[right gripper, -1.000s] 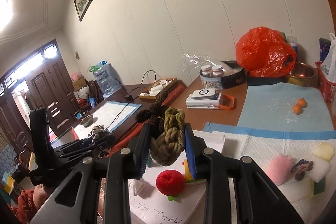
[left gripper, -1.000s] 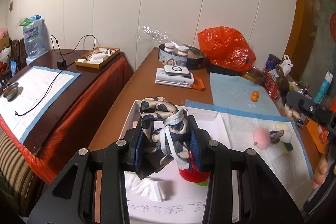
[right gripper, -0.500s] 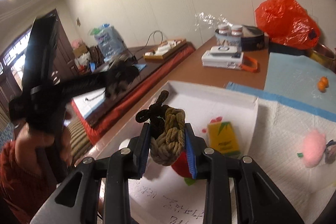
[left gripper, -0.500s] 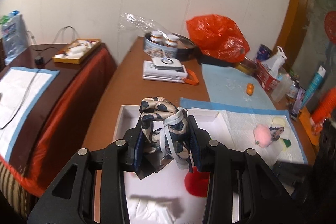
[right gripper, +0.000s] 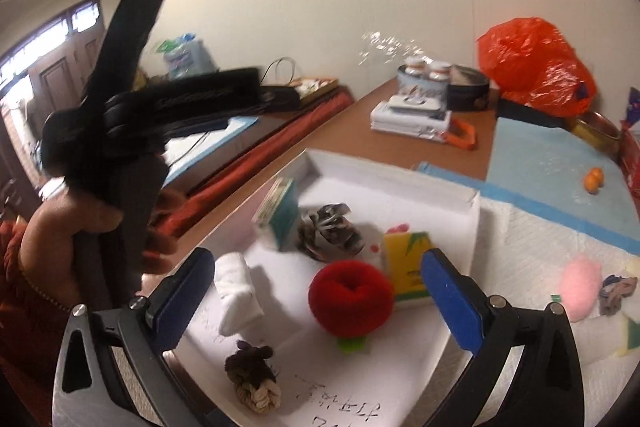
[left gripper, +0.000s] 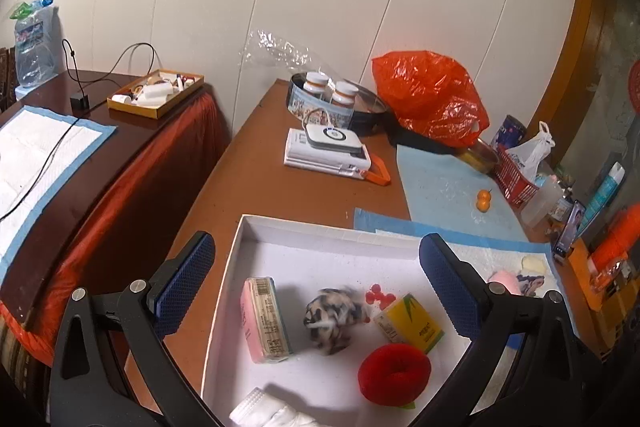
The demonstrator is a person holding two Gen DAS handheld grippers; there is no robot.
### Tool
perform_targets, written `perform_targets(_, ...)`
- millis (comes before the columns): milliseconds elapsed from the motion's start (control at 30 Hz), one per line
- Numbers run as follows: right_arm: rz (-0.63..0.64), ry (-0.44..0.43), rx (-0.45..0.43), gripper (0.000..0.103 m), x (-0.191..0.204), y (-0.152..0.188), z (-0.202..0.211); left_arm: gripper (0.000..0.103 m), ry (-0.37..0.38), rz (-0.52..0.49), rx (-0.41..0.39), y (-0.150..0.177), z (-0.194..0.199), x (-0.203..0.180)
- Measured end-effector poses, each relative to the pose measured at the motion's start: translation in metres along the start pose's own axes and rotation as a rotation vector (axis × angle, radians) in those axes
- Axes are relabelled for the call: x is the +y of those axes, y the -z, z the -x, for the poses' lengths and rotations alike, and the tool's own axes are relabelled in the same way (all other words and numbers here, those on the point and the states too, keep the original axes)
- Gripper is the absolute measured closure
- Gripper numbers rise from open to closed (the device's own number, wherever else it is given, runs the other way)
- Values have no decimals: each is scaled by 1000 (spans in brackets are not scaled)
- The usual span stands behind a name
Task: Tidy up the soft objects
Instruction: 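Release the scrunchie into the tray with the left gripper while the right gripper releases the rope knot, then grasp the pink fluffy ball with the left gripper while the right gripper grasps the white foam block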
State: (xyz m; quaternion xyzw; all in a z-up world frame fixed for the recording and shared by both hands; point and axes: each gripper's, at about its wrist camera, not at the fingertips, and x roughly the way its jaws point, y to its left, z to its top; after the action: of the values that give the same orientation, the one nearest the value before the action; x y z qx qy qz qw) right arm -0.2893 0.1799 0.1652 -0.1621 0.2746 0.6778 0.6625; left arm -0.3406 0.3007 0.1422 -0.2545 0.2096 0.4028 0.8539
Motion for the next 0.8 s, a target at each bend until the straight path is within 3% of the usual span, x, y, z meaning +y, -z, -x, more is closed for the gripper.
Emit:
perform_targets(433,-56,42,-42,0,-12,-3,11,0,-7,-28,-19,5,20,-17)
perform_targets(800,-85,54,-71,0,-37,7,32,0,11,-70,-10,16,26,-60)
